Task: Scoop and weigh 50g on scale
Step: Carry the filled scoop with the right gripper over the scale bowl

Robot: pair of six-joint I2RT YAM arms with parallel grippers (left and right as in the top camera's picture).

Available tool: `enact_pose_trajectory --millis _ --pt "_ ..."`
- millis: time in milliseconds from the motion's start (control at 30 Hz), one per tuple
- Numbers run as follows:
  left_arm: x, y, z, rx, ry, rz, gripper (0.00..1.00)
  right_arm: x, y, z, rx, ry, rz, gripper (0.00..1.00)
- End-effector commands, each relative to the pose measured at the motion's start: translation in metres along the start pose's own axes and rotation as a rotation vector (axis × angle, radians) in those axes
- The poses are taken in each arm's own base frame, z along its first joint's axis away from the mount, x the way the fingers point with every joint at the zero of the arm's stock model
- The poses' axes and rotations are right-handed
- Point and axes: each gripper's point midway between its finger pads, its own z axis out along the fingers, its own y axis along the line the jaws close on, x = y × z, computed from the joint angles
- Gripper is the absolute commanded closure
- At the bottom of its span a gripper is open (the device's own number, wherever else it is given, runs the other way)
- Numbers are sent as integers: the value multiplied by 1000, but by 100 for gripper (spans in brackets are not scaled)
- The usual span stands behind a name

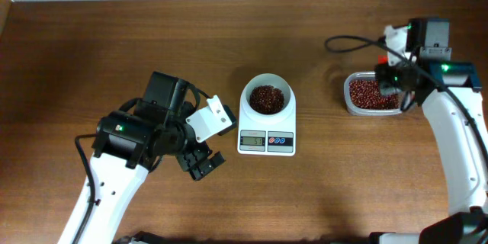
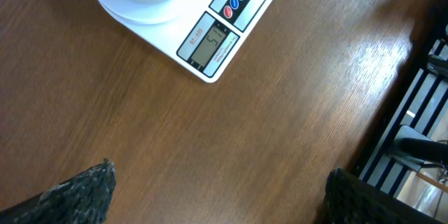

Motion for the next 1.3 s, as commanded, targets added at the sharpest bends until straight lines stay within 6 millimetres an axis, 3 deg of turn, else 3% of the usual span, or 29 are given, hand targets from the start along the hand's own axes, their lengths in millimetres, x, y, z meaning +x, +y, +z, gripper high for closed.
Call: enact_pose_trajectory --millis 0,233,433,633,767,900,1067,1267 --pt "2 1 1 2 6 8 1 -54 75 -43 -458 -254 -36 96" --pt "2 1 1 2 6 8 1 -34 154 -25 -653 -117 -123 96" --pt "2 1 1 2 6 8 1 -23 187 -12 -668 -53 -190 96" --pt "2 1 1 2 6 8 1 -5 206 25 -629 52 -234 96" --pt "2 1 1 2 6 8 1 2 205 40 -586 89 -247 96" --pt "2 1 1 2 6 8 1 3 198 48 -490 98 -277 96" --pt "2 1 1 2 6 8 1 4 213 46 -500 93 -312 96" --pt "2 1 1 2 6 8 1 7 217 54 -503 110 -316 96"
